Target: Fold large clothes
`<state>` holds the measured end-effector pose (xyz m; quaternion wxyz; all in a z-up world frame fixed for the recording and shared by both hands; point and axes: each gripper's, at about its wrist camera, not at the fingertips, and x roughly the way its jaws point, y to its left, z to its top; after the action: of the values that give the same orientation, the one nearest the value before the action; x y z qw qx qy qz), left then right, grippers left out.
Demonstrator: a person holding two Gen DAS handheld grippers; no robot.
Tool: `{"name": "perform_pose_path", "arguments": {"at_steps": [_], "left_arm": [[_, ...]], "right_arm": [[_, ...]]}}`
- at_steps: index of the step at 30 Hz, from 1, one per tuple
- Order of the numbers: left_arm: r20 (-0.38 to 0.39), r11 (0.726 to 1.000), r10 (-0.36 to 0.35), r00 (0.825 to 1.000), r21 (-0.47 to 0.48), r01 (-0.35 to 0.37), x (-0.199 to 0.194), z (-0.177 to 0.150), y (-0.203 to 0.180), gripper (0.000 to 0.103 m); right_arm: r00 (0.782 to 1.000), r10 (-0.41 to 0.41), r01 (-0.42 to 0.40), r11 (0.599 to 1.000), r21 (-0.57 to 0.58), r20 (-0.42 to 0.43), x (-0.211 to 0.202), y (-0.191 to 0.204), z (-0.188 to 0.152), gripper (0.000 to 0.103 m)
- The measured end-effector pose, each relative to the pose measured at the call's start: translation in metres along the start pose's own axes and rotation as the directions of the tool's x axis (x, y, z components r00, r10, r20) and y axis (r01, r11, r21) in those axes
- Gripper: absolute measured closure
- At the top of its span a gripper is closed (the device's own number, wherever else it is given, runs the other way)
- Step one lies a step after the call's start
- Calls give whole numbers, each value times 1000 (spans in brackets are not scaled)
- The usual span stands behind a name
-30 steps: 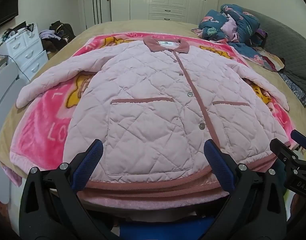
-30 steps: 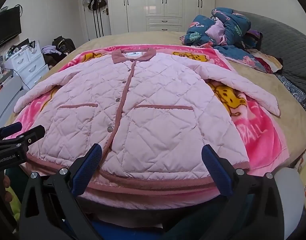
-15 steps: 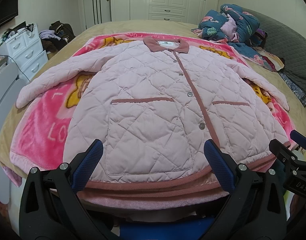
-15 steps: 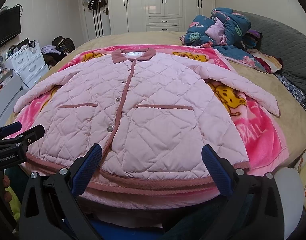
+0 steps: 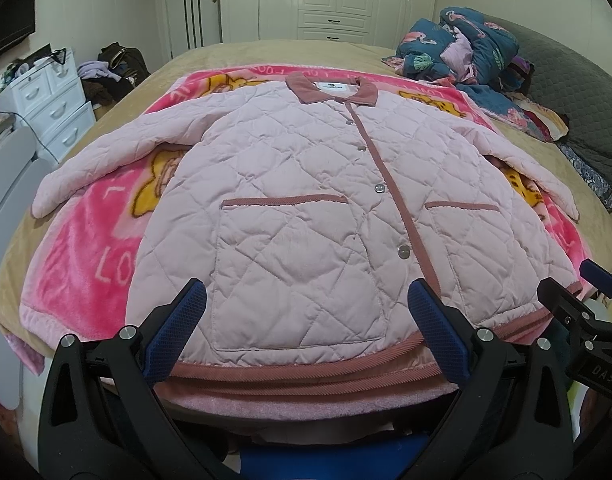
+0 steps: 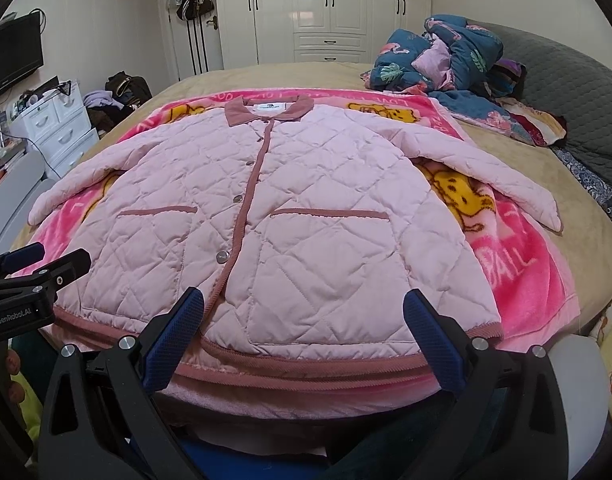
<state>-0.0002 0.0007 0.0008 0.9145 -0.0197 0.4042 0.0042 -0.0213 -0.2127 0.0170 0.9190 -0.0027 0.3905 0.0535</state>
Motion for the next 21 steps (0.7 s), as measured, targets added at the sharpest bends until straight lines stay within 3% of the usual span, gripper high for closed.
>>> {"name": "perform_pose_path", "arguments": {"at_steps": [21], "left_arm": [[-5,1000,-1,1000,5,1,4,6,5,9]], "right_arm": [[1000,3,-3,1000,0,-5,3,0,0,4]]}}
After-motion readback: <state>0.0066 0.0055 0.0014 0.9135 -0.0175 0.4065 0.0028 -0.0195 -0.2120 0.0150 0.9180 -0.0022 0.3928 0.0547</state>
